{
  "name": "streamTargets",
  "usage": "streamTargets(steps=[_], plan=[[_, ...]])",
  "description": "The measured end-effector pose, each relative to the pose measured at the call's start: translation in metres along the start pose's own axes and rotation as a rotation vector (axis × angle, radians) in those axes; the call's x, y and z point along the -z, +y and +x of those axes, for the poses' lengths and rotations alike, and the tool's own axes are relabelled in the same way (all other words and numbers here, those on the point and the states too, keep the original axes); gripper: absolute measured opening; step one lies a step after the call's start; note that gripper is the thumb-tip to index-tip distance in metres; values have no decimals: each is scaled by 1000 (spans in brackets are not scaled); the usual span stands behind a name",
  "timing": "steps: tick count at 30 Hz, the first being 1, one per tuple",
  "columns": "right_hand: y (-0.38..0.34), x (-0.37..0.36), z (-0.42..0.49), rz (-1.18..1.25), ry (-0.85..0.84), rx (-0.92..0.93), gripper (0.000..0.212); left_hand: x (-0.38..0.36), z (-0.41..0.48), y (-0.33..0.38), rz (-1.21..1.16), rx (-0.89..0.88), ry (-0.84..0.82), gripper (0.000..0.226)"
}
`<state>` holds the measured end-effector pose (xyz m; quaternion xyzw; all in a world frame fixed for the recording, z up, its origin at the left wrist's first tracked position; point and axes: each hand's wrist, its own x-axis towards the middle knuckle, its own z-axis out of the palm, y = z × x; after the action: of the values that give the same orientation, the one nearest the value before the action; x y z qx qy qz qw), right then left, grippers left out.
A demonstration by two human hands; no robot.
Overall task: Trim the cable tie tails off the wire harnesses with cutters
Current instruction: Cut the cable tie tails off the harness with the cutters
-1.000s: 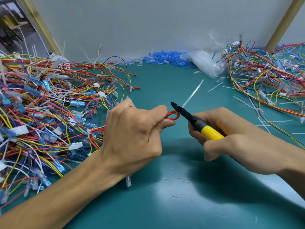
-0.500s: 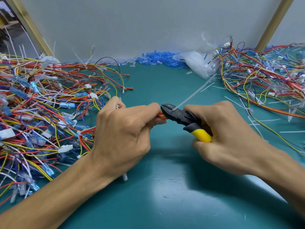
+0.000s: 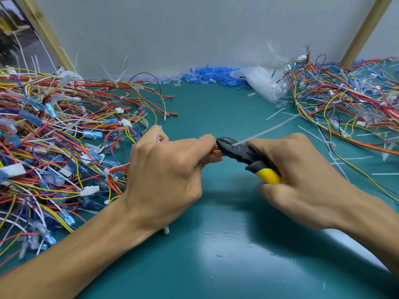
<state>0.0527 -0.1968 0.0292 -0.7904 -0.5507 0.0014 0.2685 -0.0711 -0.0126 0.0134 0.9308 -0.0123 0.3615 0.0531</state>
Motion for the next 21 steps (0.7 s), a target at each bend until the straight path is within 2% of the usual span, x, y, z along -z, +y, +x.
streamTargets(steps=[8,18,21], plan=[[0,-3,1,34,24,-33,21,0,0,1,7,10,10,23],[0,2,0,-61,35,5,21,1,1,1,-7,25,41,30],[0,4,0,-77,33,8,29,2,2,2,-30,29,43,36]])
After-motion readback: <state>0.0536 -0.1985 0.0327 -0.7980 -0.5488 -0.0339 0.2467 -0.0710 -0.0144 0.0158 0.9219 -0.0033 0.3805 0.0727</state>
